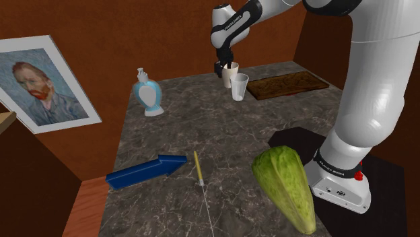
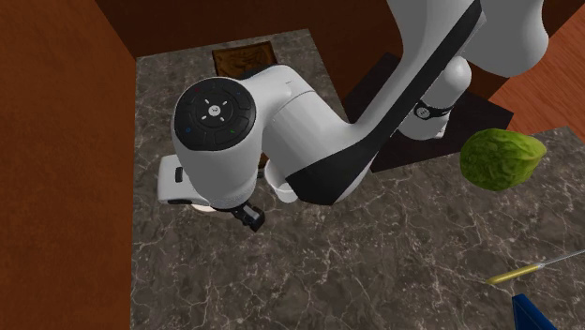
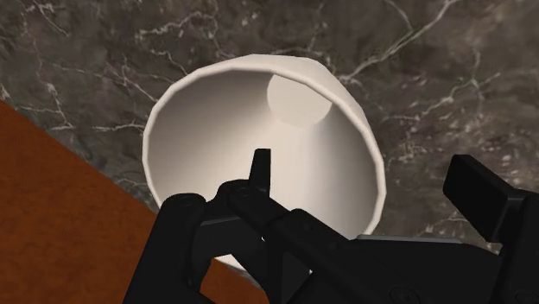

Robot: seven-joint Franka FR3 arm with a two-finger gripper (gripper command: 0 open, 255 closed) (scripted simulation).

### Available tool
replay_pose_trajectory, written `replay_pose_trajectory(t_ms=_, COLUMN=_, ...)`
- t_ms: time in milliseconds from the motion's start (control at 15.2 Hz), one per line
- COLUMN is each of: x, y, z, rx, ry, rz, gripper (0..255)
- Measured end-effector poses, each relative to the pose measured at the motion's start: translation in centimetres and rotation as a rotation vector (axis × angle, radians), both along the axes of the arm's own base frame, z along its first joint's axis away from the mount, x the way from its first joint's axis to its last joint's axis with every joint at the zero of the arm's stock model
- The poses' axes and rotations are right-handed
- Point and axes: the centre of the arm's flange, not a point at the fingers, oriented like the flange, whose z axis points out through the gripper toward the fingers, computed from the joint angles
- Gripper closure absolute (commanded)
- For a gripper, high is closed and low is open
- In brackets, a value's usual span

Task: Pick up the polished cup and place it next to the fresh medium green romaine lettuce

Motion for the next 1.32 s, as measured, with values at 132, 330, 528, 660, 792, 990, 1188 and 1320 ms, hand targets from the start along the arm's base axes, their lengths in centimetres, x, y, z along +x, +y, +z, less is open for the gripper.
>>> replay_pose_trajectory(t_ms=132, x=0.0, y=0.0, z=0.0, rx=0.000, ry=0.000, rz=0.000, gripper=255)
replay_pose_trajectory(t_ms=330, x=0.0, y=0.0, z=0.0, rx=0.000, ry=0.000, rz=0.000, gripper=255)
replay_pose_trajectory(t_ms=528, x=0.0, y=0.0, z=0.0, rx=0.000, ry=0.000, rz=0.000, gripper=255)
replay_pose_trajectory(t_ms=660, x=0.0, y=0.0, z=0.0, rx=0.000, ry=0.000, rz=0.000, gripper=255)
replay_pose_trajectory(t_ms=792, x=0.0, y=0.0, z=0.6, rx=0.000, ry=0.000, rz=0.000, gripper=255)
replay_pose_trajectory(t_ms=990, x=0.1, y=0.0, z=2.0, rx=0.000, ry=0.000, rz=0.000, gripper=255)
replay_pose_trajectory(t_ms=1188, x=0.0, y=-0.1, z=3.5, rx=0.000, ry=0.000, rz=0.000, gripper=255)
replay_pose_trajectory(t_ms=1320, x=-0.1, y=-0.1, z=4.6, rx=0.000, ry=0.000, rz=0.000, gripper=255)
